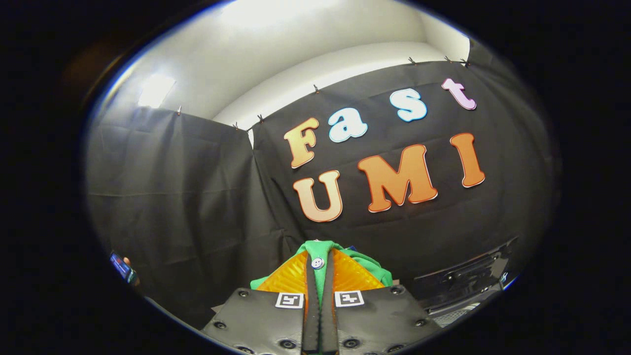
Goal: Put the clothes into the washing machine and then close the washing machine lid.
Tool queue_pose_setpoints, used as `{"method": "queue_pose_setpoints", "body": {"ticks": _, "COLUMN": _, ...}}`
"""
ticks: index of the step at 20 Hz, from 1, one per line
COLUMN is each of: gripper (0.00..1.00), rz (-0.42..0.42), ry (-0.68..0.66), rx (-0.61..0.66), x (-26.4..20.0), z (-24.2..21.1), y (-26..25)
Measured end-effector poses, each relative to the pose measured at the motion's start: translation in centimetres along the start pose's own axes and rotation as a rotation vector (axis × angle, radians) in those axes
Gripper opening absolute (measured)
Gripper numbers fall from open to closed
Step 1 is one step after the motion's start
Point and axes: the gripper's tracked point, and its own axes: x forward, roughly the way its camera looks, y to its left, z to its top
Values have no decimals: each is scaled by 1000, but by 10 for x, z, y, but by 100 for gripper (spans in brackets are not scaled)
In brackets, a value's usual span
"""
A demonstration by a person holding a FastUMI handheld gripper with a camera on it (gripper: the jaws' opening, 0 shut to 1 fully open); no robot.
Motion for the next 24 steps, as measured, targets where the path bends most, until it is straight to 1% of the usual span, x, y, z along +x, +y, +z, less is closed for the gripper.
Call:
{"method": "queue_pose_setpoints", "body": {"ticks": 3, "gripper": 10, "rz": -17, "ry": -6, "rx": -31, "x": -15, "z": 20, "y": -57}}
{"method": "queue_pose_setpoints", "body": {"ticks": 5, "gripper": 10, "rz": -33, "ry": -2, "rx": -42, "x": -27, "z": 24, "y": -97}}
{"method": "queue_pose_setpoints", "body": {"ticks": 8, "gripper": 10, "rz": -68, "ry": 30, "rx": -41, "x": -42, "z": 19, "y": -159}}
{"method": "queue_pose_setpoints", "body": {"ticks": 10, "gripper": 10, "rz": -94, "ry": 68, "rx": -37, "x": -53, "z": 5, "y": -199}}
{"method": "queue_pose_setpoints", "body": {"ticks": 13, "gripper": 10, "rz": -120, "ry": 150, "rx": -36, "x": -66, "z": -26, "y": -247}}
{"method": "queue_pose_setpoints", "body": {"ticks": 16, "gripper": 10, "rz": -128, "ry": 271, "rx": -25, "x": -74, "z": -71, "y": -280}}
{"method": "queue_pose_setpoints", "body": {"ticks": 18, "gripper": 10, "rz": -145, "ry": 327, "rx": -2, "x": -75, "z": -101, "y": -295}}
{"method": "queue_pose_setpoints", "body": {"ticks": 24, "gripper": 10, "rz": -245, "ry": 492, "rx": 111, "x": -67, "z": -204, "y": -331}}
